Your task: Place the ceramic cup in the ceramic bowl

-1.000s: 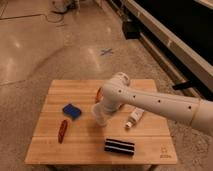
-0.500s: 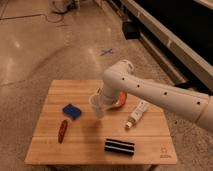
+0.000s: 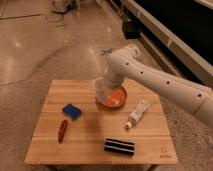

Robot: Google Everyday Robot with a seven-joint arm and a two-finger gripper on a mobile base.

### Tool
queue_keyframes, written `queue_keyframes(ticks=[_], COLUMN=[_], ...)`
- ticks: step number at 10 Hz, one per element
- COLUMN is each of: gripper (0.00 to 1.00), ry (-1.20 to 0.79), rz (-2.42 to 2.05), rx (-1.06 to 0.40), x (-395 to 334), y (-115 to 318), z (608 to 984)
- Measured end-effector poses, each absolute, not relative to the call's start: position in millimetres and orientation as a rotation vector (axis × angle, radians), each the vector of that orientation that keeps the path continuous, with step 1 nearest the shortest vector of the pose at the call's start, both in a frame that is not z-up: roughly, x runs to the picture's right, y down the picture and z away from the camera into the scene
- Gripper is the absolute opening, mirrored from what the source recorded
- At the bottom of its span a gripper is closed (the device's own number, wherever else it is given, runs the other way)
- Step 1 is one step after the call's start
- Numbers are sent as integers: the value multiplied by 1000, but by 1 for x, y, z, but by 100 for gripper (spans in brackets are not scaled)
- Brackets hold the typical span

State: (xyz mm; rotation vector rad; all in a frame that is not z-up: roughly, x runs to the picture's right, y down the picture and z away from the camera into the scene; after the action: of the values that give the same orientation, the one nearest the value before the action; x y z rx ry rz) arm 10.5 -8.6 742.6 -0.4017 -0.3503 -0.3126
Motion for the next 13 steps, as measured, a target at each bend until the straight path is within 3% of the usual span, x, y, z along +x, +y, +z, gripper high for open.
queue_keyframes(ticks=[2, 3, 10, 13], gripper=[2, 7, 76, 80], ry=[-329, -323, -269, -267], rz=[-263, -243, -178, -173], rx=[-390, -389, -400, -394], x=[27, 33, 63, 63], y=[-24, -26, -2, -2], z=[764, 773, 843, 853])
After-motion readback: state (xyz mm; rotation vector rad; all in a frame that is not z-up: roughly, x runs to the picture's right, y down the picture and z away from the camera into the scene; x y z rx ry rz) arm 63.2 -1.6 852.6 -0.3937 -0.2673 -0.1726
